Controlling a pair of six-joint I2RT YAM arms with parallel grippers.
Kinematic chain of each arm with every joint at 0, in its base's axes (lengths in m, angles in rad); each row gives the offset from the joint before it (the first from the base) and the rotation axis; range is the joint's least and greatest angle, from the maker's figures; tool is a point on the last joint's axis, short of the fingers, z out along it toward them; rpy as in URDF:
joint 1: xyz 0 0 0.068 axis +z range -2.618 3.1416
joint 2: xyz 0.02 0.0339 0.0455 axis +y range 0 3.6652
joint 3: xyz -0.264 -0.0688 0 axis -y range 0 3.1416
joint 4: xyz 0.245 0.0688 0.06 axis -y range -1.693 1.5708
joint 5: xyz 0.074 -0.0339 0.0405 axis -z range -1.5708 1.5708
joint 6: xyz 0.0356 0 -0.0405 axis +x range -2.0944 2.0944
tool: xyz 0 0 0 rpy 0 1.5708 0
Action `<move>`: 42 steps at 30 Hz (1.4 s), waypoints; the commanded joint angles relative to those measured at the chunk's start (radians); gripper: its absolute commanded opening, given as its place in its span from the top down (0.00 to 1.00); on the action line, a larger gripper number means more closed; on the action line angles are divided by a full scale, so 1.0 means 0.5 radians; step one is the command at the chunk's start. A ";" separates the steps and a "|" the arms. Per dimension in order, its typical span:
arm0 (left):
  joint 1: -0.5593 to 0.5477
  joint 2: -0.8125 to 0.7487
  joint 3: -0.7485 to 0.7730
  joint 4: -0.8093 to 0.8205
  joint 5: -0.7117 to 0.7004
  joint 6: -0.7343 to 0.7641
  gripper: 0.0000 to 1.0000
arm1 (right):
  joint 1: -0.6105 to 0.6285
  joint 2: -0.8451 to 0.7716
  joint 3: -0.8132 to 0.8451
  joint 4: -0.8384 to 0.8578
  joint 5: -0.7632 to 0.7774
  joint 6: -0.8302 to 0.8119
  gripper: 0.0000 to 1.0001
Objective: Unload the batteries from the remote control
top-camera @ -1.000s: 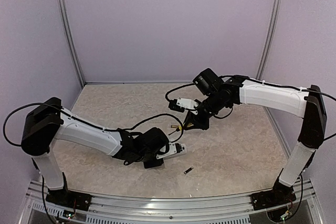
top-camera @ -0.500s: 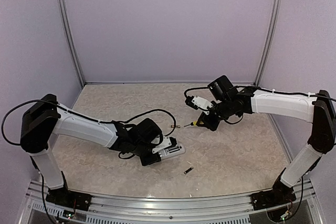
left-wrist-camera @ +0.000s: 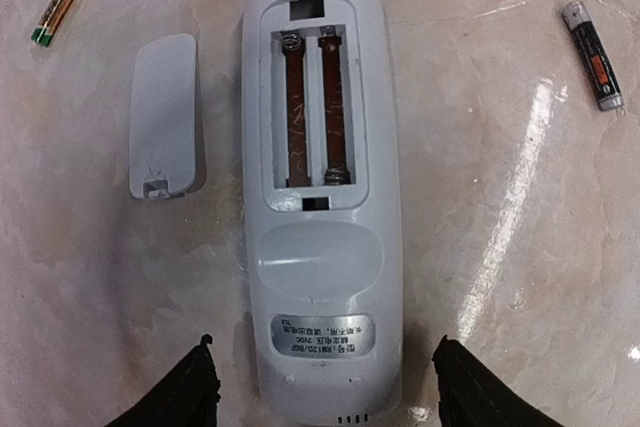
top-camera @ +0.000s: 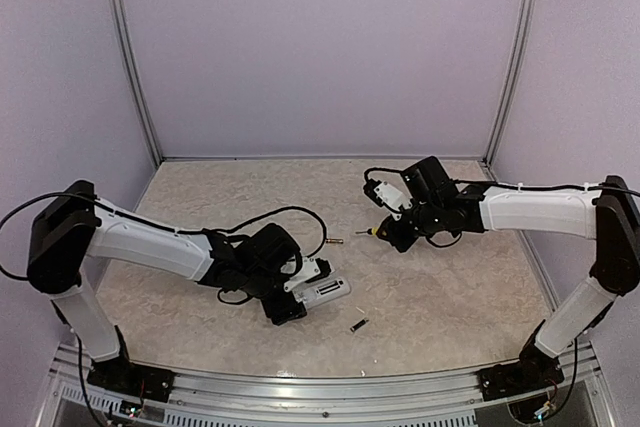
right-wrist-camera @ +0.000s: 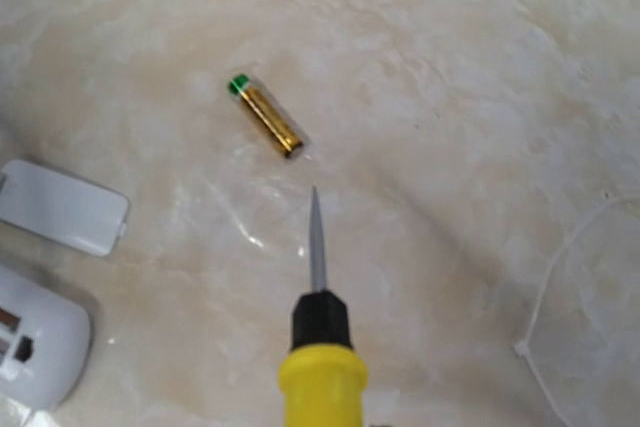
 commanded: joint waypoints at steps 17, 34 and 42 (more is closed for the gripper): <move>0.325 -0.849 -0.023 0.145 -0.382 -0.302 0.01 | -0.099 -0.237 -0.271 0.474 0.295 0.494 1.00; 1.137 -0.945 -0.156 0.209 -0.733 -1.328 0.01 | -0.097 0.007 -0.410 0.881 0.474 1.192 1.00; 1.137 -0.924 -0.270 0.232 -0.646 -1.391 0.01 | -0.095 0.247 -0.310 0.824 0.487 1.344 1.00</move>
